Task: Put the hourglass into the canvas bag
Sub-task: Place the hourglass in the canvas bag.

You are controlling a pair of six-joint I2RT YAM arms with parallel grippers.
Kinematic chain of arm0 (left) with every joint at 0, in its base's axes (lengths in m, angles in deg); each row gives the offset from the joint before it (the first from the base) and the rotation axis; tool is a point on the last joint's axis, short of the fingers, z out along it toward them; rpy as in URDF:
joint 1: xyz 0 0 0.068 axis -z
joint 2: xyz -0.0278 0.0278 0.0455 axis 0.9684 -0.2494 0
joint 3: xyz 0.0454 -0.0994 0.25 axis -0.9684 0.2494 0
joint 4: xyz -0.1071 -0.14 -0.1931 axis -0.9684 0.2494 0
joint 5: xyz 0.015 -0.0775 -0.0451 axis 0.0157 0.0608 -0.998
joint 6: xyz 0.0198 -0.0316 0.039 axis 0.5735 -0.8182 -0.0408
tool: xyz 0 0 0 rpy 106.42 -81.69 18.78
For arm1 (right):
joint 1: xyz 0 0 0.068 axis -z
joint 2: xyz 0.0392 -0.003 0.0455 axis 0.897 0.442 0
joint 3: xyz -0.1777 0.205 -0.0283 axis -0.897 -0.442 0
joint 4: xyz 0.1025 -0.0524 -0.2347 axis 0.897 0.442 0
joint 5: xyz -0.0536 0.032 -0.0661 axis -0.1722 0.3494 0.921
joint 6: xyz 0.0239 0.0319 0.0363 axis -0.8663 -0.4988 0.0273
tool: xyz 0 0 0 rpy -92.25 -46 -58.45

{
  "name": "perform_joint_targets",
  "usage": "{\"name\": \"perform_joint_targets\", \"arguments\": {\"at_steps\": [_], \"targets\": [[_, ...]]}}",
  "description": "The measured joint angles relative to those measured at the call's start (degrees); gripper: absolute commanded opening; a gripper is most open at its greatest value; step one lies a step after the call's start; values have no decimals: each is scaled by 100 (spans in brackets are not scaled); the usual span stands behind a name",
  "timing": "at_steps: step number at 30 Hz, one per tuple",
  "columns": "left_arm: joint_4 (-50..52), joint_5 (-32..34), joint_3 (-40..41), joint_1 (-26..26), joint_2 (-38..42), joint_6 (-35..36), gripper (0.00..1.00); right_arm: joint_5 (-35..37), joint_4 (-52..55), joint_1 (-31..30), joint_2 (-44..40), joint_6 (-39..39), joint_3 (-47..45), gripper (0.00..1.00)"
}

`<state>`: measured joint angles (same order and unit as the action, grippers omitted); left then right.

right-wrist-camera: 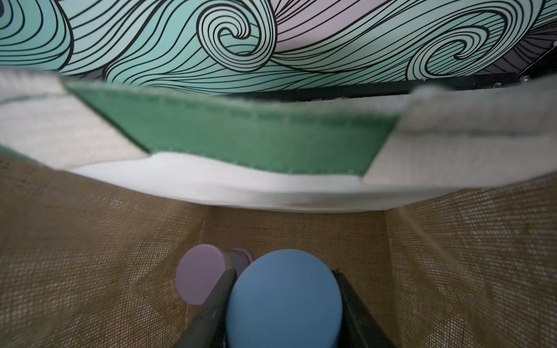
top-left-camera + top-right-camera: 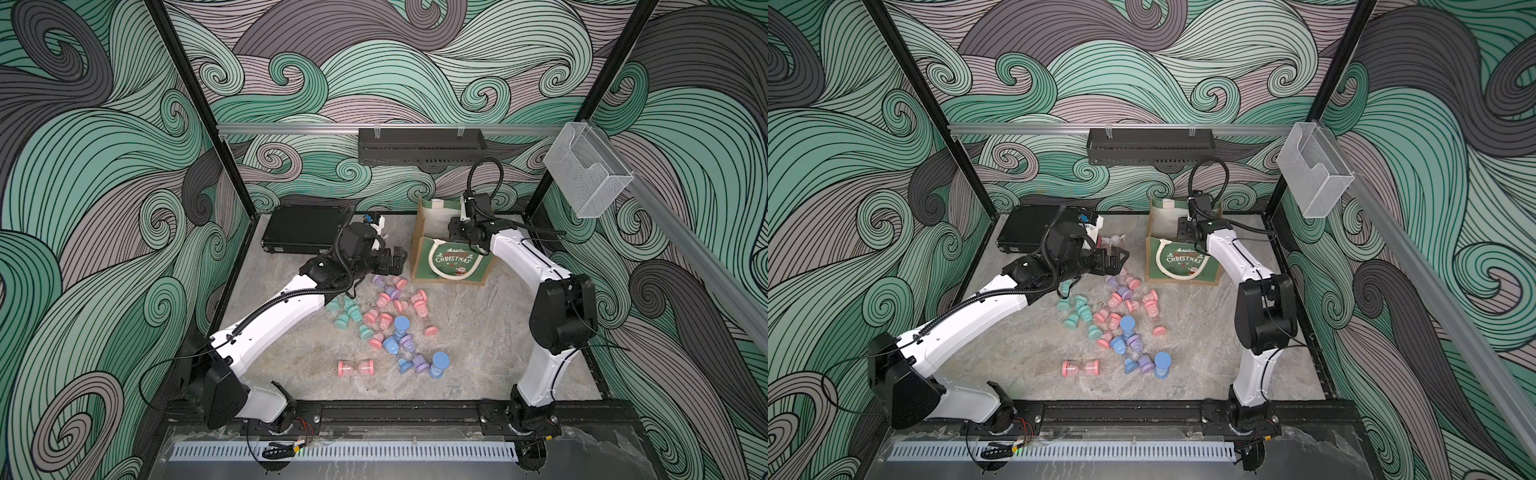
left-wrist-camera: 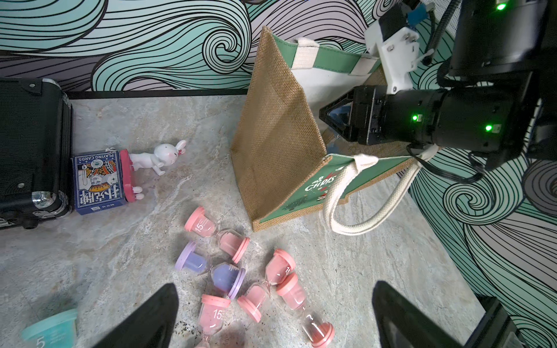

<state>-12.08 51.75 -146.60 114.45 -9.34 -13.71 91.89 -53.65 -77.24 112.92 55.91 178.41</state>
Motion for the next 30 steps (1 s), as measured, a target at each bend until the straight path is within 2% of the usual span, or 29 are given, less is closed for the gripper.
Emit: {"name": "perform_joint_targets", "arguments": {"at_steps": [6,11,19,30], "targets": [[-2,-2,0,-46,0,-35,99,-44,-144,37,-31,7,-11,65],[-4,-20,0,-57,0,-68,99,-85,-85,35,-278,-2,-9,75],[7,-20,13,-59,105,-68,99,-361,142,31,-999,-210,111,85],[219,15,479,-63,944,-168,99,-962,1189,-157,-1755,-778,407,96]]}}
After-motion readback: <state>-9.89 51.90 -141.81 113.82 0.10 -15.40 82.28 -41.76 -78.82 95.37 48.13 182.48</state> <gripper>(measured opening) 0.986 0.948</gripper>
